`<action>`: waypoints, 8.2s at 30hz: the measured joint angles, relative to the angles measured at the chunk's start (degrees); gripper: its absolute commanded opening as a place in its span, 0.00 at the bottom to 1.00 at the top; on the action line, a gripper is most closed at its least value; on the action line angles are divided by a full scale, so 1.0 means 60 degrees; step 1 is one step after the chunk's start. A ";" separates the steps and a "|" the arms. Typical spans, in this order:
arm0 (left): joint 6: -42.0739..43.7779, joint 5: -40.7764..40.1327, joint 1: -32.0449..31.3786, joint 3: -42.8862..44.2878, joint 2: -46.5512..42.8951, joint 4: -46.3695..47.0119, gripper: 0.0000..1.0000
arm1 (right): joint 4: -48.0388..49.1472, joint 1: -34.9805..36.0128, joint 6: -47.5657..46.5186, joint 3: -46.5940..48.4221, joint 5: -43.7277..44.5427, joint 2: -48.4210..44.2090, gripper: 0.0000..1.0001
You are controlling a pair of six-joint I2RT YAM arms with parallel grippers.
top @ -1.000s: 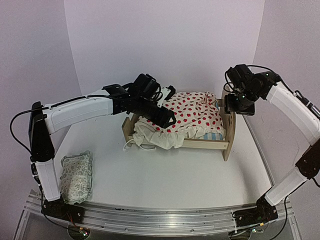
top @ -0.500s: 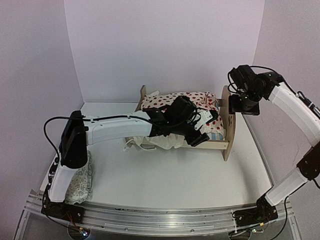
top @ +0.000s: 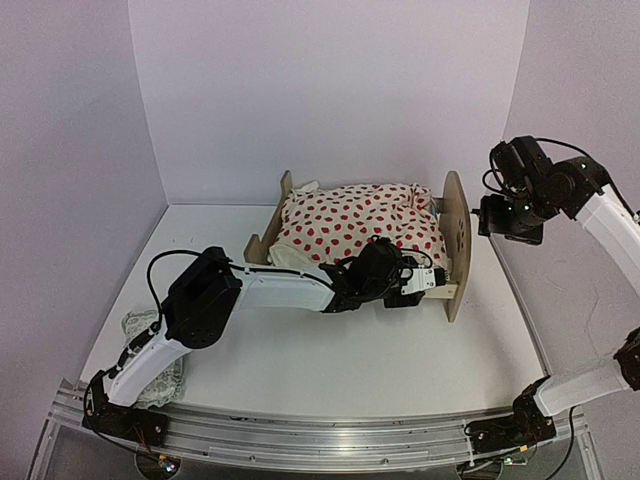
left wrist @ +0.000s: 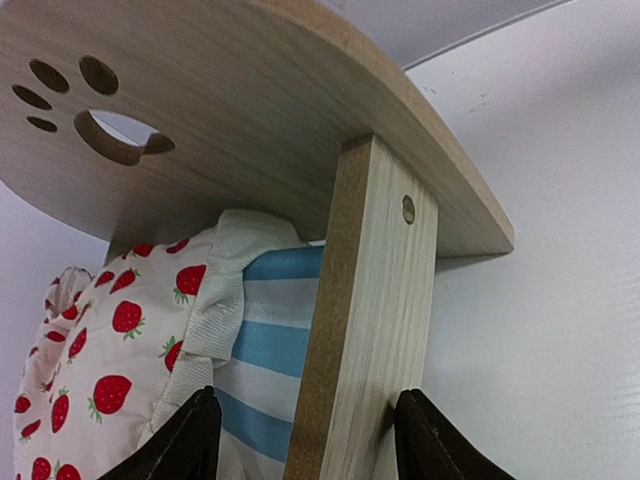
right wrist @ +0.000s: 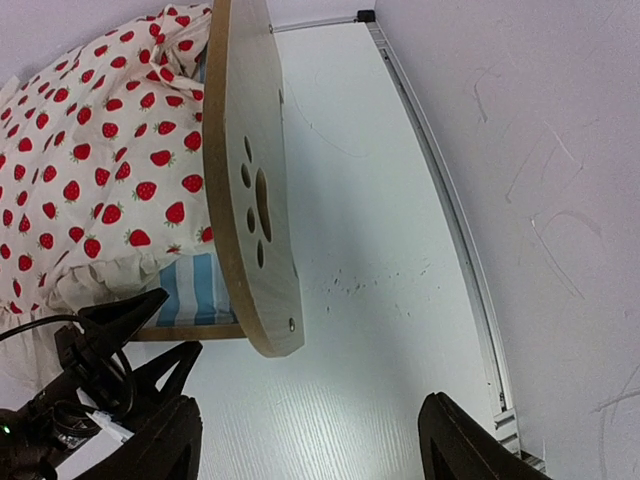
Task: Set up the pet bed
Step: Move the bed frame with 3/4 of the mattress attached to the center of the board, then pick up the right corner of the mattress closest to the robot from the bed frame, then cross the right ropes of the mattress closest to the robot.
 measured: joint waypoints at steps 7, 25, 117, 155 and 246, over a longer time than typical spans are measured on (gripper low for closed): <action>0.0305 -0.0144 -0.0083 0.0041 0.0052 0.1039 0.58 | -0.0116 0.0000 0.0163 -0.0451 -0.0414 -0.0113 0.78; -0.1918 -0.0290 -0.0038 -0.2646 -0.3552 -0.0686 0.82 | 0.0559 -0.0116 -0.0829 0.1080 -0.0288 0.3369 0.85; -0.7400 -0.0925 0.2482 -0.6565 -1.0736 -0.7139 0.65 | 0.0442 0.2674 0.0425 0.2013 0.0567 0.3363 0.78; -0.1730 0.2557 0.0997 -0.3255 -0.3713 -0.2893 0.59 | 0.1311 0.2674 0.1505 -0.2341 0.1366 -0.2117 0.98; -0.2414 0.0197 0.0716 -0.3327 -0.4985 -0.2645 0.00 | 0.1230 0.2674 -0.1371 -0.1314 -0.2224 -0.0344 0.60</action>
